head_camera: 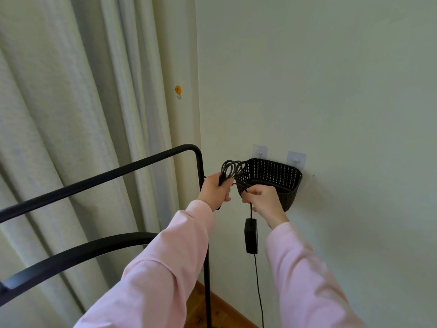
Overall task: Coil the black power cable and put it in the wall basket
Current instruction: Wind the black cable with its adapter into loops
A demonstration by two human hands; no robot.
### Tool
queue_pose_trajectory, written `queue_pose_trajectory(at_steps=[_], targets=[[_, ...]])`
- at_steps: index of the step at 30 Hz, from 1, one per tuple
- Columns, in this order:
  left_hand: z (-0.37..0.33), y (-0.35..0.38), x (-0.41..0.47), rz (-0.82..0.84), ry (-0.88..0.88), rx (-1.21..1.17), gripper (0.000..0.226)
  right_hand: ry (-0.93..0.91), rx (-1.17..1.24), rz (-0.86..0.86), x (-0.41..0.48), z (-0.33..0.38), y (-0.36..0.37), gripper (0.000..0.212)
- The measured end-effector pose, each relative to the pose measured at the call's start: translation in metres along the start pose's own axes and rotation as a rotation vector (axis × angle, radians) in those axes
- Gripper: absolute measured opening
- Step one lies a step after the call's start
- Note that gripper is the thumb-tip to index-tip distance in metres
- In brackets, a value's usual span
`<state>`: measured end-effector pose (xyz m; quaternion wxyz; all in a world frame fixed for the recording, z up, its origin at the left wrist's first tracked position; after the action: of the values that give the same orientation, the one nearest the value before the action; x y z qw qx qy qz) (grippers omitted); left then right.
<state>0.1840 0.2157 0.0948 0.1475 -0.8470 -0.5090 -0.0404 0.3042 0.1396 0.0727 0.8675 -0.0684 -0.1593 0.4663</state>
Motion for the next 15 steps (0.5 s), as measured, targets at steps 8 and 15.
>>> queue_pose_trajectory(at_steps=[8,15], targets=[[0.0,-0.007,0.0,-0.021,0.008,-0.024,0.024,0.041,0.104,-0.129,-0.003,-0.016,-0.014,0.02],[0.002,0.012,-0.003,0.096,0.025,0.132,0.019,0.012,0.343,-0.169,-0.002,0.015,-0.018,0.023]])
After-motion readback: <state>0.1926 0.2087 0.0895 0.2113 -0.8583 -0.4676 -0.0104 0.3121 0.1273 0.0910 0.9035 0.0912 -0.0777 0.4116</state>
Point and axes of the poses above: each hand's wrist, its own x-axis towards the middle knuckle, its own y-axis out of the palm, z = x × y, the point moved 10 cm from there along x, towards the middle knuckle, and after that the axes turned 1 degree about -y, right-handed, at the moved point
